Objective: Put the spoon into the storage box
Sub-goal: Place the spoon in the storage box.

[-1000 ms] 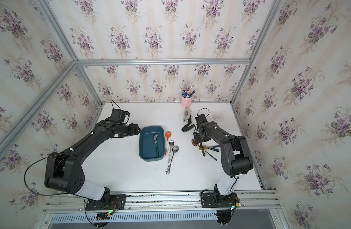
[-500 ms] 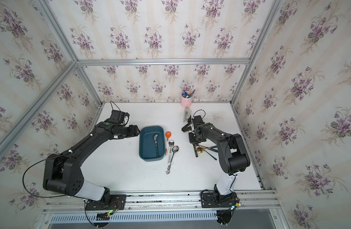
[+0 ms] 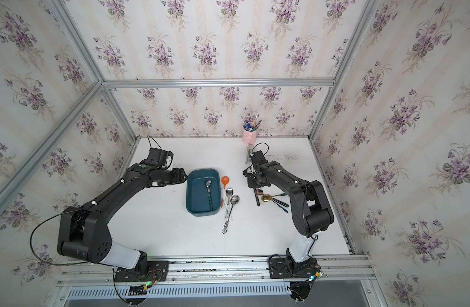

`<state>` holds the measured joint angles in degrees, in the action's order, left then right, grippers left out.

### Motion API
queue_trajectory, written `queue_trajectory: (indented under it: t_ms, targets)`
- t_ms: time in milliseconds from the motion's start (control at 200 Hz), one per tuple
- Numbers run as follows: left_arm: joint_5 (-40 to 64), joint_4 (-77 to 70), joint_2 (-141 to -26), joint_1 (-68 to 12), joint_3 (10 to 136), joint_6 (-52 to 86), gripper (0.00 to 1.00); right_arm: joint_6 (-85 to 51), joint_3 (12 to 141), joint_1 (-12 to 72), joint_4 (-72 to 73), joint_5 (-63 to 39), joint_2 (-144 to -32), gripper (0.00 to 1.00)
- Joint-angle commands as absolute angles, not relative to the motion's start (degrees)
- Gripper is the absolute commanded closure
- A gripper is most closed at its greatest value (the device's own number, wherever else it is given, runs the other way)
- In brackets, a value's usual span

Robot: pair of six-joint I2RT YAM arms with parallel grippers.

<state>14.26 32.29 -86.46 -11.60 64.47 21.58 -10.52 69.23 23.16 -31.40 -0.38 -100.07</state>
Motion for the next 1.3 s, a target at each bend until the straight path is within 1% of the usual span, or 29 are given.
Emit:
queue_trajectory:
  t_ms: [0,260,275,300,515,634,904,1299]
  targets:
    - [13.57,31.80,-86.04,-11.28,64.26,21.45,0.21,-12.09,73.29,24.79,-35.01,2.58,-99.05,0.96]
    - [14.09,30.37,-85.63,-9.63,62.77,22.33,0.22,-19.14,86.26,30.38,-40.81,1.91,-101.43,0.95]
    - [14.07,30.33,-85.62,-9.51,62.69,22.32,0.21,-19.64,86.99,32.72,-41.07,1.89,-101.76,0.95]
    - [14.06,30.26,-85.37,-9.26,62.48,22.33,0.22,-20.20,87.91,33.39,-41.50,1.84,-102.17,0.95]
    - [13.71,29.98,-83.22,-6.63,59.74,22.32,0.21,-23.68,98.12,40.49,-46.35,2.82,-108.47,0.94]
    - [13.97,29.56,-81.68,-4.53,57.66,22.52,0.21,-25.56,101.31,43.66,-46.58,2.11,-111.85,0.94]
    - [14.85,29.35,-78.45,-0.85,54.85,23.65,0.21,-29.82,102.77,48.62,-44.01,1.02,-117.38,0.94]
    - [15.29,30.53,-76.56,-0.80,55.07,23.17,0.21,-33.35,99.88,48.78,-39.49,0.93,-120.21,0.94]
